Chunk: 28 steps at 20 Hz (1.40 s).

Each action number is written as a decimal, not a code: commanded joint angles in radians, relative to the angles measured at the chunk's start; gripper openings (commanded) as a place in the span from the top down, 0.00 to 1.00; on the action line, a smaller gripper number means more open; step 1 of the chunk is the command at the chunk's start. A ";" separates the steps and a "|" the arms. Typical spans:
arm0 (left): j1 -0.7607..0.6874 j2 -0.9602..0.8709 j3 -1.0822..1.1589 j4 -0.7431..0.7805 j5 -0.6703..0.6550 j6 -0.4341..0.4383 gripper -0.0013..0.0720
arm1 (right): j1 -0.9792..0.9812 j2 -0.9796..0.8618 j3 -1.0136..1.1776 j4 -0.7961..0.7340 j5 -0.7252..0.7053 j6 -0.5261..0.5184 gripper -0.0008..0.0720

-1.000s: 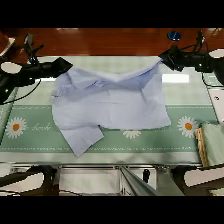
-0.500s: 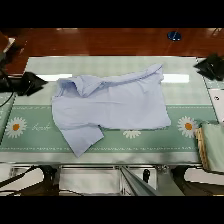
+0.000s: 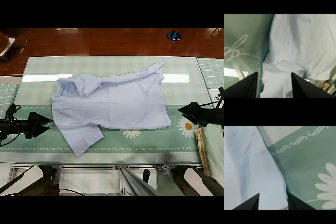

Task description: Fold the shirts.

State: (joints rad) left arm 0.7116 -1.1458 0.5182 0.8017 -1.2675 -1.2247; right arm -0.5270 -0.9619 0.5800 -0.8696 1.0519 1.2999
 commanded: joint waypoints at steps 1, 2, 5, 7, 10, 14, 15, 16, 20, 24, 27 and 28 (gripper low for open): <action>-0.014 -0.038 -0.035 0.006 0.036 0.013 0.29 | 0.032 0.035 -0.067 0.031 -0.002 -0.009 0.42; -0.028 -0.048 -0.035 -0.001 0.054 0.031 0.29 | 0.032 0.035 -0.067 0.031 0.001 -0.009 0.42; -0.074 -0.058 -0.035 -0.051 0.145 0.057 0.29 | 0.032 0.035 -0.067 0.032 0.011 -0.004 0.42; -0.109 -0.077 -0.033 -0.079 0.190 0.065 0.29 | 0.032 0.035 -0.067 0.032 0.011 0.001 0.42; -0.179 -0.128 -0.013 -0.087 0.184 0.092 0.29 | 0.032 0.035 -0.067 0.030 0.010 0.011 0.42; -0.222 -0.156 0.036 -0.084 0.155 0.095 0.96 | 0.031 0.034 -0.067 -0.211 -0.043 0.170 0.42; -0.222 -0.156 0.053 -0.081 0.133 0.096 0.96 | 0.031 0.034 -0.067 -0.305 -0.043 0.242 0.42; -0.222 -0.156 0.069 -0.074 0.114 0.098 0.96 | 0.031 0.034 -0.067 -0.344 -0.024 0.269 0.42; -0.222 -0.156 0.091 -0.072 0.089 0.107 0.96 | 0.032 0.003 -0.071 -0.226 0.026 0.227 0.42; -0.222 -0.156 0.091 -0.073 0.077 0.114 0.96 | 0.032 -0.143 -0.071 -0.079 0.071 0.122 0.42; -0.222 -0.156 0.091 -0.076 0.079 0.114 0.96 | 0.032 -0.181 -0.071 -0.017 0.035 0.109 0.42; -0.222 -0.156 0.091 -0.076 0.082 0.114 0.96 | 0.032 -0.193 -0.071 0.007 0.015 0.104 0.42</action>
State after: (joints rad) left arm 0.4896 -1.3018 0.6075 0.7280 -1.1831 -1.1133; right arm -0.4950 -1.1110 0.5095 -0.9443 1.0920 1.4334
